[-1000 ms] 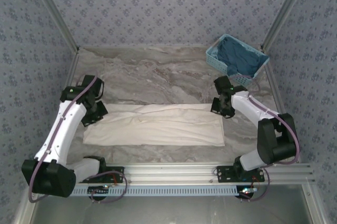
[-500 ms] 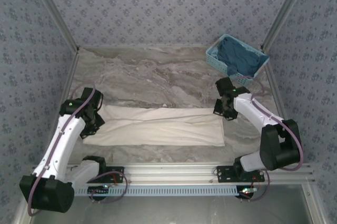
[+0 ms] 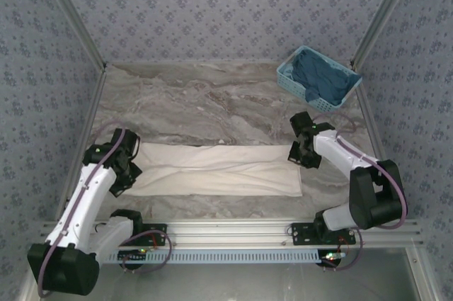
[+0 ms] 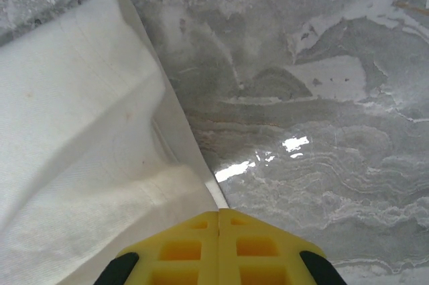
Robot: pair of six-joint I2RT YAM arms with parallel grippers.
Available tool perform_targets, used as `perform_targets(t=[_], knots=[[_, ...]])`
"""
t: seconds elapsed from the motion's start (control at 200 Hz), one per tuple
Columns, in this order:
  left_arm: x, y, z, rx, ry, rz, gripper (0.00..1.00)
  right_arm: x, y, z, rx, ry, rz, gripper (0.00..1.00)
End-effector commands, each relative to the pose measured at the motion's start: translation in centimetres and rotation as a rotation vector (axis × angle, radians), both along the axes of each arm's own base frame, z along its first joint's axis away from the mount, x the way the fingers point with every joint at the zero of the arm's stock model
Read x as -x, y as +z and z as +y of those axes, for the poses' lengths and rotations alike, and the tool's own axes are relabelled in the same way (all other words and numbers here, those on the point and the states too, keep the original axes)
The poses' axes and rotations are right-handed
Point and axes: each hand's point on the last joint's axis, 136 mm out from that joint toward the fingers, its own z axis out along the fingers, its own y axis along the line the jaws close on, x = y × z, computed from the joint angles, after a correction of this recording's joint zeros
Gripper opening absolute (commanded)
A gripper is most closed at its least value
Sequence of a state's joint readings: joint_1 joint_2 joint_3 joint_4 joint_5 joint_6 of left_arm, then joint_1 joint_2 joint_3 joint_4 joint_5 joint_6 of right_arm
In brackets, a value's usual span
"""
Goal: Fold and stack the t-shirts
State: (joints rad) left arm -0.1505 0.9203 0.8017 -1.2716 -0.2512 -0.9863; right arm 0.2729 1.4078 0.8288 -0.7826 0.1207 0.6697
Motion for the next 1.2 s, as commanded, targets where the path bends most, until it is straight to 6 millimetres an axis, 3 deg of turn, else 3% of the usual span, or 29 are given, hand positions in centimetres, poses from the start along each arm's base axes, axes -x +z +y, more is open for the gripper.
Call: perform_targets(t=[0.0,0.135,0.21,0.35,0.485,0.61,0.714,0.834,1.069,1.199], knots=[[0.4,-0.4,-0.1,0.010,0.043,0.006,0.00,0.7,0.0,-0.8,0.030,-0.040,0.020,0.00],[0.6,-0.2,0.1,0.003,0.061,-0.006,0.00,0.9,0.0,-1.0,0.035,-0.043,0.027,0.00],[0.4,-0.3,-0.2,0.026,0.060,-0.018,0.00,1.1,0.0,-1.0,0.035,-0.044,0.035,0.12],[-0.3,1.5,0.0,0.015,0.062,-0.069,0.34,1.7,1.1,-2.0,0.072,-0.077,0.024,0.22],[-3.4,4.8,0.7,-0.027,0.027,-0.173,0.50,0.9,3.3,-2.0,0.048,-0.099,-0.082,0.32],[-8.6,5.5,1.0,0.064,0.016,-0.259,0.52,-1.7,4.1,-0.1,-0.039,-0.065,-0.170,0.30],[-13.8,4.5,1.0,0.184,-0.002,-0.306,0.54,-4.0,3.2,3.1,-0.205,-0.013,-0.182,0.27],[-17.1,1.6,1.8,0.244,-0.030,-0.241,0.51,-5.9,2.3,4.7,-0.264,0.021,-0.174,0.23],[-19.5,-3.3,4.0,0.292,-0.055,-0.159,0.50,-7.0,-0.7,5.2,-0.272,-0.002,-0.084,0.23],[-20.4,-5.2,3.9,0.322,-0.070,-0.133,0.49,-7.2,-2.0,5.0,-0.266,-0.023,-0.053,0.24]])
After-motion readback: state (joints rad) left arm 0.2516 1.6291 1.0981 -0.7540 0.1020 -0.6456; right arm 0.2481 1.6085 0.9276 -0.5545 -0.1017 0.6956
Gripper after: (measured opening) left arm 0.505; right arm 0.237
